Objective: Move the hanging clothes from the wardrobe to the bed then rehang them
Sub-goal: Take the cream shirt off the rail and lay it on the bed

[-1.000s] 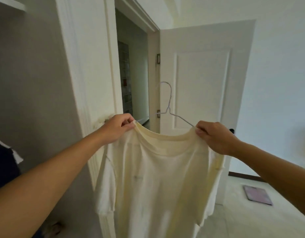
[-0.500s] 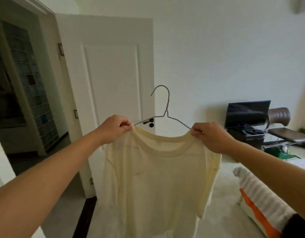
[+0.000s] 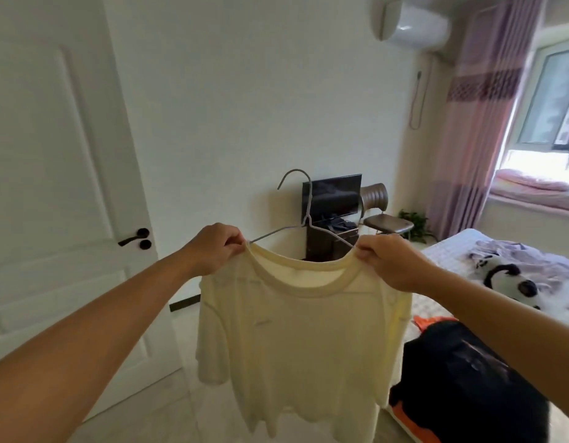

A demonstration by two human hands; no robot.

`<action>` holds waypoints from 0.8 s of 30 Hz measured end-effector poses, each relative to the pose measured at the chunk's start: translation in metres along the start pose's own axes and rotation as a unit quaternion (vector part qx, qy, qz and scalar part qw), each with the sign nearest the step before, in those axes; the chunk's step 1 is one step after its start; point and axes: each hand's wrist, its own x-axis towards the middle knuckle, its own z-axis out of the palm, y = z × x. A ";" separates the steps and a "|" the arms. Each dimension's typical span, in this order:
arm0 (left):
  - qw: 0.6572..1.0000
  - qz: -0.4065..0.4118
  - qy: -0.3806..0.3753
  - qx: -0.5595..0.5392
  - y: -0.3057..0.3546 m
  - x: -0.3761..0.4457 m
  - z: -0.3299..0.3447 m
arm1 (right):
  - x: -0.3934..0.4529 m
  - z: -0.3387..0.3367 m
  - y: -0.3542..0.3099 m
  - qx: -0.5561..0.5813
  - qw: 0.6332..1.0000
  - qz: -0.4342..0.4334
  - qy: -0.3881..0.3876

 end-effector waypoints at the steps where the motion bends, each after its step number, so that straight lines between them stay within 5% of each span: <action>1: 1.000 0.013 -0.010 -0.002 0.005 0.017 0.011 | 0.000 -0.001 0.015 -0.002 1.000 0.015 0.003; 24: 0.928 0.279 -0.241 -0.055 0.150 0.301 0.300 | -0.057 0.011 0.257 -0.064 0.915 0.398 0.010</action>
